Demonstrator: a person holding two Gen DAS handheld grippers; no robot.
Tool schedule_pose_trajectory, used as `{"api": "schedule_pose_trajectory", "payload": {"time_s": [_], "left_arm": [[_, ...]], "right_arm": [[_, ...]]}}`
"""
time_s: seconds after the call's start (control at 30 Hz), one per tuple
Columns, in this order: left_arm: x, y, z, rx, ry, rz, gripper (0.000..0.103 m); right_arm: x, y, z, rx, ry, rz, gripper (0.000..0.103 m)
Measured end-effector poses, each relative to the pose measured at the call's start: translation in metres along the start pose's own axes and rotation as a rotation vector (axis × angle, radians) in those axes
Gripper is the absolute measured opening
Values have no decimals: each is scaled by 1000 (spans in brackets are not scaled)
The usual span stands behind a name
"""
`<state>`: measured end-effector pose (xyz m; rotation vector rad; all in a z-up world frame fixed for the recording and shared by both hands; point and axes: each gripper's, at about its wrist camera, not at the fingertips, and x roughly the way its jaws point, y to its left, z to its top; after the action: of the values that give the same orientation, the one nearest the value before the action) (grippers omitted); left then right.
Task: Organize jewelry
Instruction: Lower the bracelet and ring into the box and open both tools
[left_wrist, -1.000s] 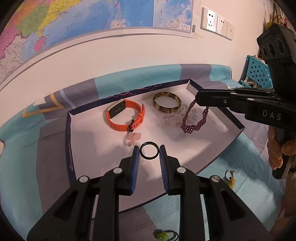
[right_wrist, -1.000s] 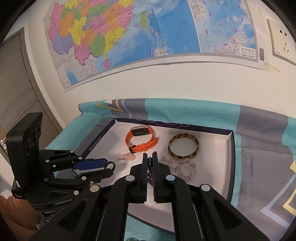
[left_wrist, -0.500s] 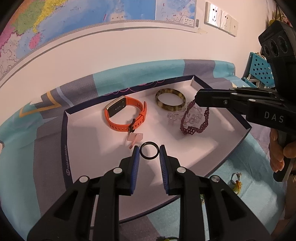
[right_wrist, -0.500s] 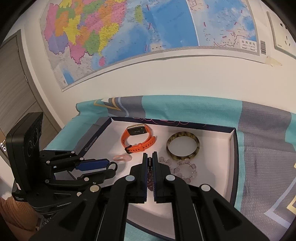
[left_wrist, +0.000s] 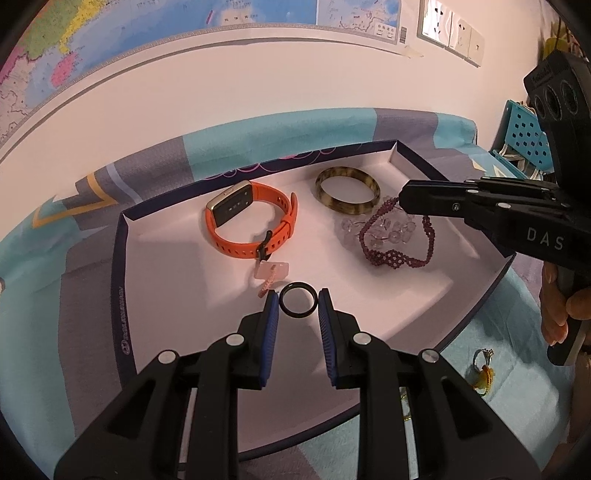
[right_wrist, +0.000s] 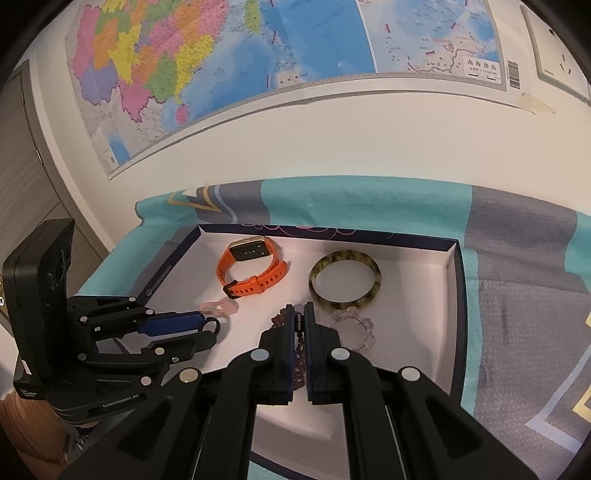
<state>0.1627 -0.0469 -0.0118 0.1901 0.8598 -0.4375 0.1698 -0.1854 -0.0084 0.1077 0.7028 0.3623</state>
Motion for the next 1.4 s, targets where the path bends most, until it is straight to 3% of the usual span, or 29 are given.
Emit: {"api": "schedule_pose_trajectory", "payload": {"time_s": [1.0,1.1,1.2,1.3,1.4], "left_arm": [[8,5,0,-29,7,21,26],[-1,6,-1,-29,-14,35,28],[-17,9,-3,-34,-50,40,35],[-40,11,-9,-33,-93,42,36],[-60,13,-19,-36,-126,30,38]], "right_arm": [[20,-20,-8,56,54,-53,8],[16,-20,-8,63,44,-62,22],[2,-16,-9,52,15,-64,29],[-15,-7,-11,19,-12,-56,31],[-35,3,-19,-11,-34,-30,40]]}}
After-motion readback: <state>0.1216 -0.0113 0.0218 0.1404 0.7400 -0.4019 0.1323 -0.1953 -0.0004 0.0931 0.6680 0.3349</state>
